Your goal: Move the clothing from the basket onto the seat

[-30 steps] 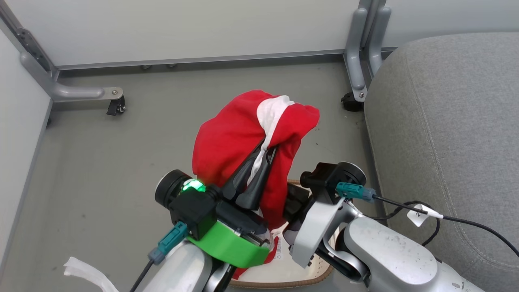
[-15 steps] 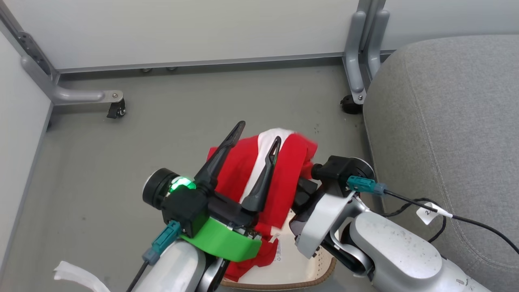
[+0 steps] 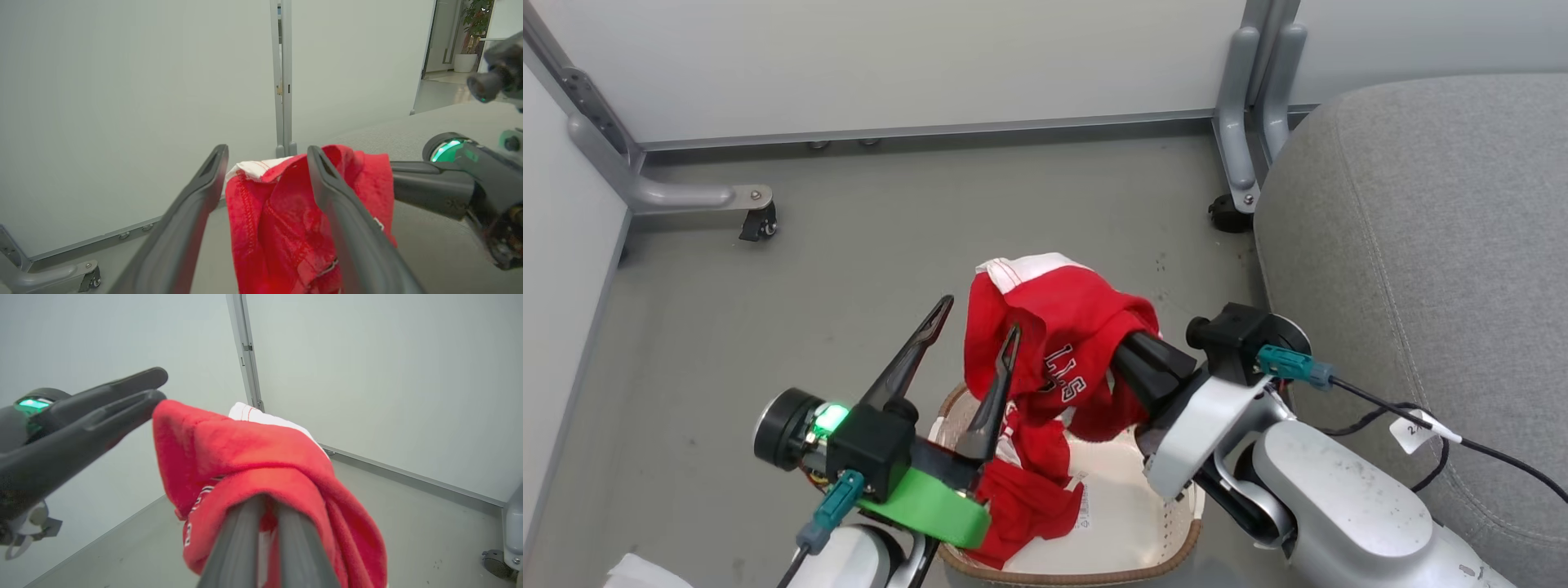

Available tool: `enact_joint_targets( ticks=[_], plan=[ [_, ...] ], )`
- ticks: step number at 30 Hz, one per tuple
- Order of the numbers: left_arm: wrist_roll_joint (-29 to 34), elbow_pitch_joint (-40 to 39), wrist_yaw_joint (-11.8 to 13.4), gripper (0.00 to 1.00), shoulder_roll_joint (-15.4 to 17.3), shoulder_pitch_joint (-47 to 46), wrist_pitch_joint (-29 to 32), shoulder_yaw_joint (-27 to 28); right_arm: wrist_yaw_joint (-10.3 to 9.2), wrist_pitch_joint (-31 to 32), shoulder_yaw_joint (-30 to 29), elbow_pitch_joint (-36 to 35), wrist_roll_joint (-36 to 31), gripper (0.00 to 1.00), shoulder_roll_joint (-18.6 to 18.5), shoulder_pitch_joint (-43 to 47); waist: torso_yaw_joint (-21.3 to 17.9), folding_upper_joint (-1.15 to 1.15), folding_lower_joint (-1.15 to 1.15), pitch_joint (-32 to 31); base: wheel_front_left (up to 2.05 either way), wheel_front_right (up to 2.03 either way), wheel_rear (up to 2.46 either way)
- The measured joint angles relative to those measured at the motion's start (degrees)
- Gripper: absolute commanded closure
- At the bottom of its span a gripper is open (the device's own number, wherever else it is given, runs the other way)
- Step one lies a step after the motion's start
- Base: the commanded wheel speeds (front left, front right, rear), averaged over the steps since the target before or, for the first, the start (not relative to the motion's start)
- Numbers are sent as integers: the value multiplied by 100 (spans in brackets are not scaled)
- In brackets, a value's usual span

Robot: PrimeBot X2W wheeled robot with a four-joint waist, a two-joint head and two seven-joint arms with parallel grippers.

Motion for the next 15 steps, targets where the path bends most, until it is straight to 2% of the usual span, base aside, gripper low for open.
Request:
enact_joint_targets(
  ticks=[6,15],
  plan=[
    [-20,88,47,0,204,312,100,-3,-1,-26,-268,46,-77,100,-23,107,-16,0,0,15,0,0,0],
    [-76,96,-9,0,312,610,177,-186,0,-34,-498,40,-155,100,-49,243,-44,0,0,33,0,0,0]
  ],
)
